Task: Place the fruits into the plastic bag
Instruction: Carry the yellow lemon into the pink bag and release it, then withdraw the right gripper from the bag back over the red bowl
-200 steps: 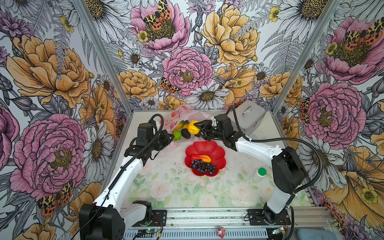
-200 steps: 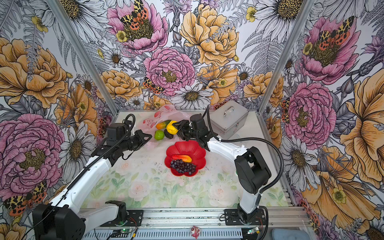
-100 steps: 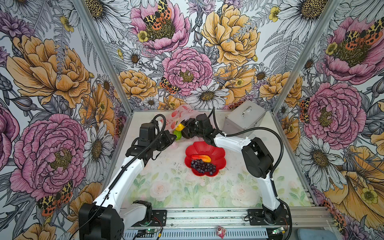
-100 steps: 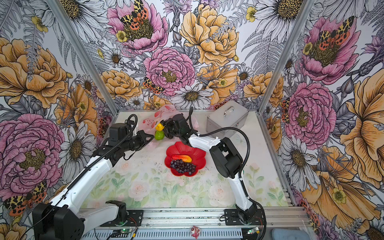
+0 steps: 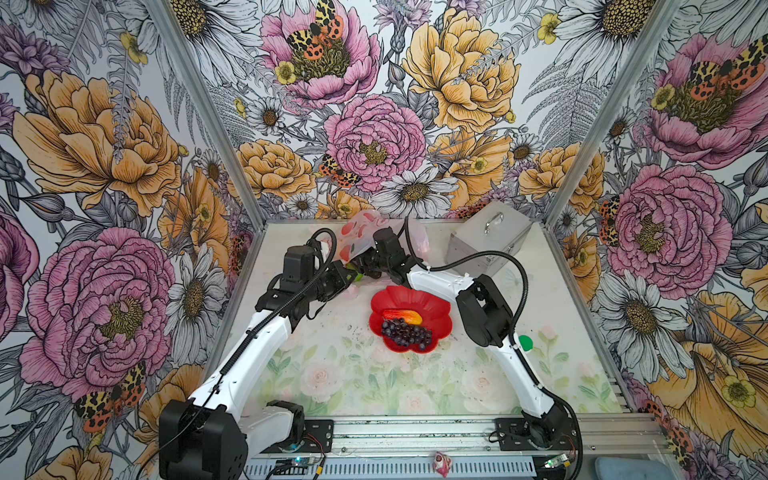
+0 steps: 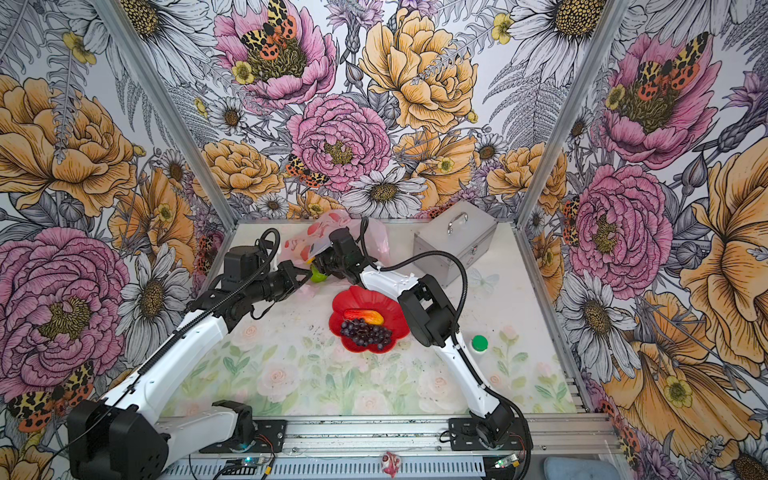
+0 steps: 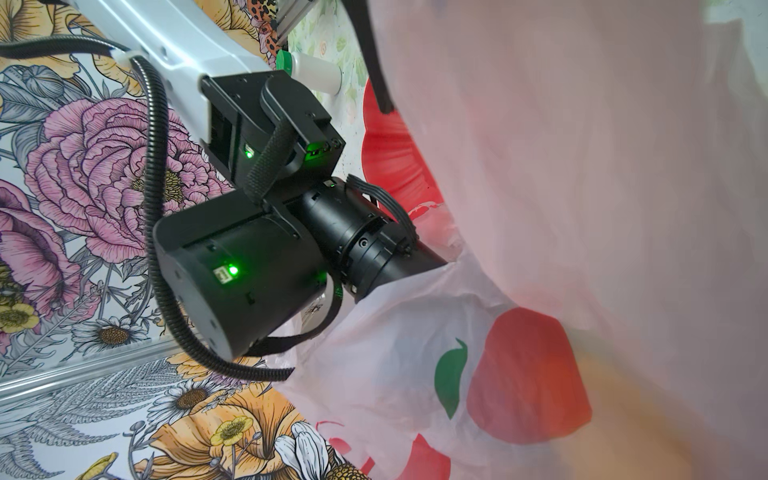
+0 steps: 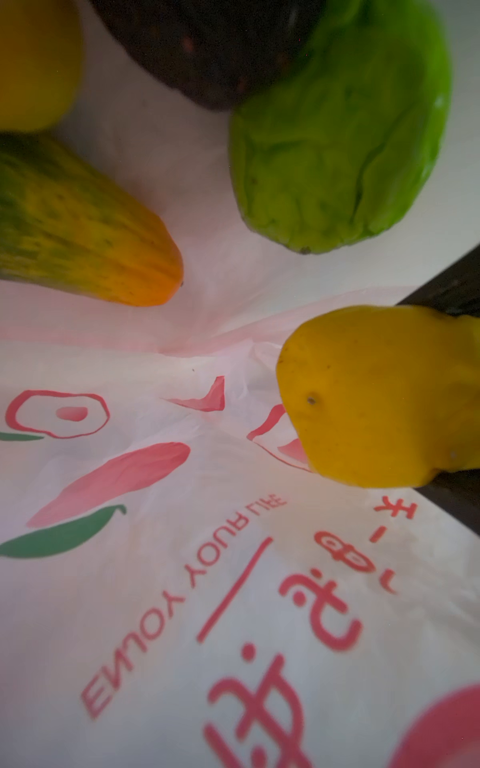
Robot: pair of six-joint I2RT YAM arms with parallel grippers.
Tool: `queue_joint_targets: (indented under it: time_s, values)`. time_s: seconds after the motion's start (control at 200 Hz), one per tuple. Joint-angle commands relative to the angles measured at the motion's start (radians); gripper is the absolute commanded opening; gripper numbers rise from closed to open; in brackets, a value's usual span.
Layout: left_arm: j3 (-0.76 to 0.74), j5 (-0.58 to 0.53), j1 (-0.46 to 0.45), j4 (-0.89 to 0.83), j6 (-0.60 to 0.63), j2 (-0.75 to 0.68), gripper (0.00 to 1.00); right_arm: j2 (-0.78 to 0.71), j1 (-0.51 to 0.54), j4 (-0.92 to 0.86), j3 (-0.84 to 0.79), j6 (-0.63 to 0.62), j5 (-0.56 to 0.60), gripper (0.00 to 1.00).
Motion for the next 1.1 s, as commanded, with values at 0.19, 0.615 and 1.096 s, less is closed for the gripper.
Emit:
queue_joint_targets:
  time_s: [0.19,0.615,1.096]
  values:
    - [0.019,-0.016,-0.013,0.013,-0.002,-0.006,0.00,0.101,0.011,-0.134,0.238,-0.089,-0.090,0.51]
    - [0.013,-0.037,0.010,0.022,-0.037,-0.028,0.00,0.106,0.012,-0.257,0.371,-0.257,-0.202,0.89]
    - [-0.016,-0.010,0.068,0.063,-0.087,-0.060,0.00,-0.157,0.012,-0.327,0.087,-0.447,-0.230,0.89]
